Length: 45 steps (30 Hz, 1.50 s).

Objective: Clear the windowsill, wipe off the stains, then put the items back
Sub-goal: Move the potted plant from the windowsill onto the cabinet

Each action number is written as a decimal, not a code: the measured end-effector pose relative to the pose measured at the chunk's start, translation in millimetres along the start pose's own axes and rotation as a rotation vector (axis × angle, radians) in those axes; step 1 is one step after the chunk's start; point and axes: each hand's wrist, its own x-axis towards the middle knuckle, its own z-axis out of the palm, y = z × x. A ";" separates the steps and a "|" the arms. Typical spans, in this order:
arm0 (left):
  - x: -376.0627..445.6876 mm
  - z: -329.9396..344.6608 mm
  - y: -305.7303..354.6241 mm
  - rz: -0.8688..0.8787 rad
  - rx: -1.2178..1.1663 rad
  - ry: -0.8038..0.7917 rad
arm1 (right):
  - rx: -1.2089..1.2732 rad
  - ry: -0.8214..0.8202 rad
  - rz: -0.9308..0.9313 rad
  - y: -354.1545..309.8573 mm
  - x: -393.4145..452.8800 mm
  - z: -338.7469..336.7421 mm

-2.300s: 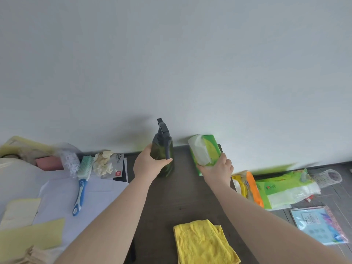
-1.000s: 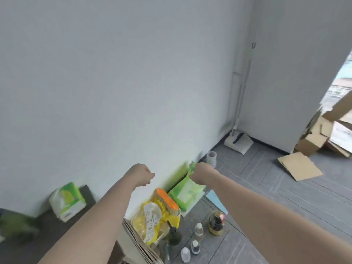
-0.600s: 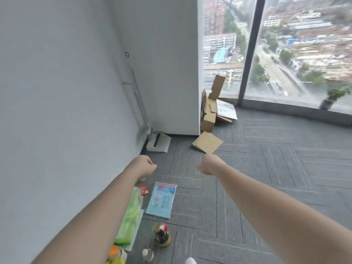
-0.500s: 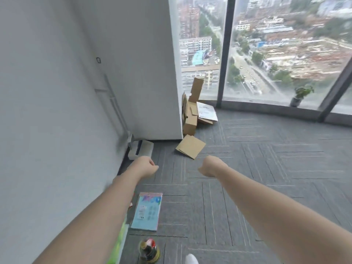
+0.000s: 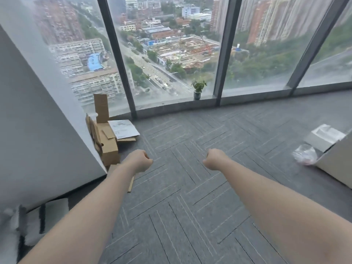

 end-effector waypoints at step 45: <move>881.9 -96.9 547.9 0.193 0.191 -0.119 | 0.055 -0.016 0.177 47.0 880.6 -460.3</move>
